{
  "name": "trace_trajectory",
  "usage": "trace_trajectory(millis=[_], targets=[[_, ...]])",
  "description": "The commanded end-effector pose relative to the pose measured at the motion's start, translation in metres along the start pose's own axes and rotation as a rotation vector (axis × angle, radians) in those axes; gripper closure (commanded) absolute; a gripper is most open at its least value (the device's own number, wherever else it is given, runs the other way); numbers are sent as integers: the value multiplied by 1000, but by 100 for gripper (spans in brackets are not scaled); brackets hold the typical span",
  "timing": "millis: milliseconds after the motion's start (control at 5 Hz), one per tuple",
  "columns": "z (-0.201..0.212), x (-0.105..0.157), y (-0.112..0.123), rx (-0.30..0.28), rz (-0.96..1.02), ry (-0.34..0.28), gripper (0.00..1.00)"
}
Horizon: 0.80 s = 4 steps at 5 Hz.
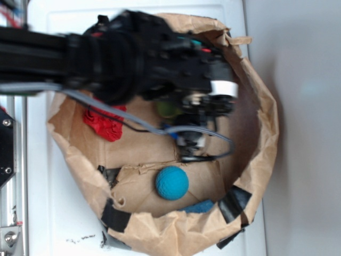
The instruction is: Grab the green animal.
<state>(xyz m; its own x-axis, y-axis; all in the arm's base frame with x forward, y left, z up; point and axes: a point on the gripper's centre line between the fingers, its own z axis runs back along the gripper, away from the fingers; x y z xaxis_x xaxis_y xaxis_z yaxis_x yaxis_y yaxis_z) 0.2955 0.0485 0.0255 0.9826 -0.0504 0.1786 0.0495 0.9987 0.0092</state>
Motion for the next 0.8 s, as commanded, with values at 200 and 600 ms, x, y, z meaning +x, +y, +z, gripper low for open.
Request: trace_trajectory(millis=[200, 600], targets=[[78, 15, 5, -139, 96, -26, 100], [163, -16, -21, -89, 126, -53, 100]])
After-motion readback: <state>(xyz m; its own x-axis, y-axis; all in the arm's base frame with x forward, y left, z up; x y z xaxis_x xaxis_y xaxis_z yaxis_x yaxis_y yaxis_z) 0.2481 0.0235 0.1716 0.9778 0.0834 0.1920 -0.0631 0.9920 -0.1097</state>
